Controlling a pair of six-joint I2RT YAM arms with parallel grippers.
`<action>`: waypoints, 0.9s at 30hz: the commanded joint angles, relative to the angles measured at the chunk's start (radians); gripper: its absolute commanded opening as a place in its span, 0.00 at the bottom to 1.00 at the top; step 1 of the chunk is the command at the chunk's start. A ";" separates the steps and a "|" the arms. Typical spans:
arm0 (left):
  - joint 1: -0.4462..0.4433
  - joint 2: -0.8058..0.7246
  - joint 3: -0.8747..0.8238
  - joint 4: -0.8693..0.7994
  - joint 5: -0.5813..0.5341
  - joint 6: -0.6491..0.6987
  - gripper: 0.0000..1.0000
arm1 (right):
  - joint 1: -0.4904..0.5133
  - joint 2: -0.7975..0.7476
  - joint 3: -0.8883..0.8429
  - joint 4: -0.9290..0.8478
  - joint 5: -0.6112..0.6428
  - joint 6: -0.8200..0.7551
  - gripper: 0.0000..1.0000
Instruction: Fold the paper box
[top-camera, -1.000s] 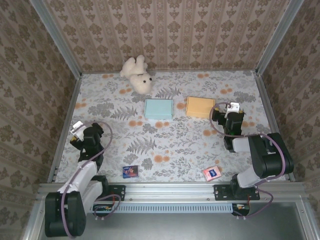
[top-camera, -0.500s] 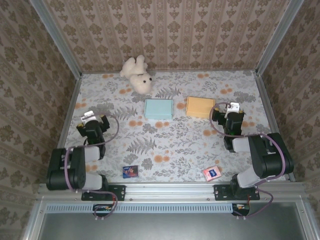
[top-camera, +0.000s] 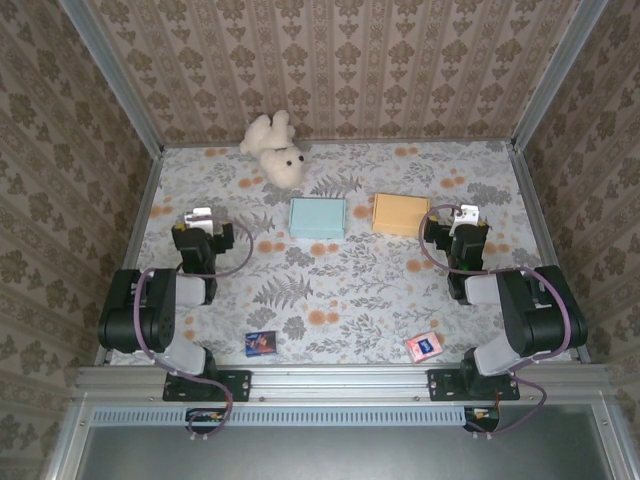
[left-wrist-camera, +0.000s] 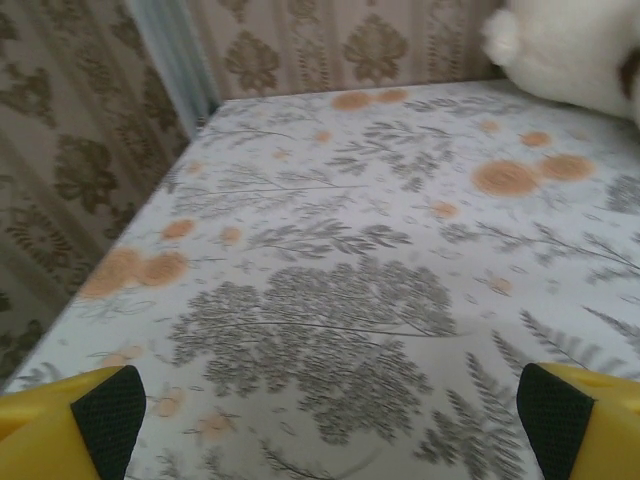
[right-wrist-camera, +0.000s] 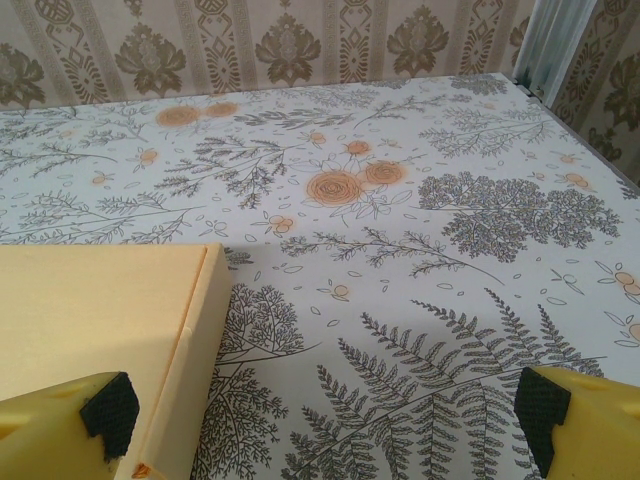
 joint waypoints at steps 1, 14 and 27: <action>-0.001 -0.008 0.006 -0.061 -0.020 -0.026 1.00 | 0.003 0.006 0.012 -0.011 -0.010 -0.014 1.00; -0.032 -0.004 0.001 -0.038 -0.024 0.014 1.00 | 0.004 0.006 0.013 -0.010 -0.010 -0.014 1.00; -0.038 -0.005 -0.002 -0.031 -0.030 0.019 1.00 | 0.003 0.007 0.013 -0.011 -0.010 -0.014 1.00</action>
